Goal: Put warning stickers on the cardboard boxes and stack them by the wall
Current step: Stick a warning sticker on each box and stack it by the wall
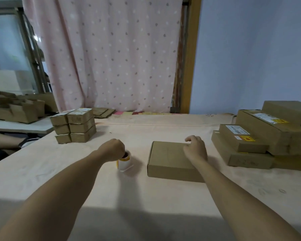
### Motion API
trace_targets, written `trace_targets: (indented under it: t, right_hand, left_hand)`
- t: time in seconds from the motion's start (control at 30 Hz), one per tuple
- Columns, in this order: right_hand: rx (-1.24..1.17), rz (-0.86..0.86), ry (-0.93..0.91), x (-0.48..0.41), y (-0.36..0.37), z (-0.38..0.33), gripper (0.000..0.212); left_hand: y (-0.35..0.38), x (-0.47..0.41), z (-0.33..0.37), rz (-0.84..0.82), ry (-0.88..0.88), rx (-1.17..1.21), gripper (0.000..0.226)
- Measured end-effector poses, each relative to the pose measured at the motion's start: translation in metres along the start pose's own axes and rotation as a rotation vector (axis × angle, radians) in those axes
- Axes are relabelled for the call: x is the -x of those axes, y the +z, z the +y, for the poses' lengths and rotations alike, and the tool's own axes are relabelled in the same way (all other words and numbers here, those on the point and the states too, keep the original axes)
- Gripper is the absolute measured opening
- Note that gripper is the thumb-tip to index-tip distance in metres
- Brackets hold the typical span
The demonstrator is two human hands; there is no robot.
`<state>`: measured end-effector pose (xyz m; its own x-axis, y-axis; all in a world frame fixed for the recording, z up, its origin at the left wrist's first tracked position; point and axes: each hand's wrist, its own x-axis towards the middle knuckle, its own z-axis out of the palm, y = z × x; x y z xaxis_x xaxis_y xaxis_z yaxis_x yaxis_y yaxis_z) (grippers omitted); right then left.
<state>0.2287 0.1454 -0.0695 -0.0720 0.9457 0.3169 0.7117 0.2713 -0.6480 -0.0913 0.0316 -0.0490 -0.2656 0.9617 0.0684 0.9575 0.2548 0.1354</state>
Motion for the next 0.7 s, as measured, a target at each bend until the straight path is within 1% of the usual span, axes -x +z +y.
trace_targets:
  t: [0.1,0.2,0.33,0.4,0.53,0.6,0.7]
  right_hand:
    - [0.013,-0.056,-0.084,0.001,0.012,-0.018,0.029]
    - [-0.019,-0.081,-0.117,0.004,0.023,-0.031,0.023]
    - [-0.009,-0.127,-0.146,0.011,0.038,-0.041,0.019]
    - [-0.010,-0.148,-0.157,0.015,0.043,-0.045,0.019]
    - [-0.013,-0.186,-0.171,0.025,0.046,-0.046,0.022]
    - [-0.002,-0.190,-0.153,0.030,0.045,-0.043,0.022]
    - [-0.002,-0.205,-0.153,0.030,0.046,-0.039,0.021]
  left_hand:
    - [0.002,0.009,-0.014,-0.006,0.035,-0.044,0.025]
    - [0.002,0.013,-0.019,0.023,0.041,0.039,0.026]
    - [0.013,0.016,-0.009,0.065,0.092,0.114,0.046]
    - [0.019,0.018,0.003,0.043,0.149,0.061,0.040]
    - [0.013,0.019,0.016,-0.024,0.202,-0.164,0.001]
    - [0.011,0.016,0.015,-0.028,0.200,-0.225,0.010]
    - [0.016,0.009,0.007,0.022,0.127,-0.150,0.006]
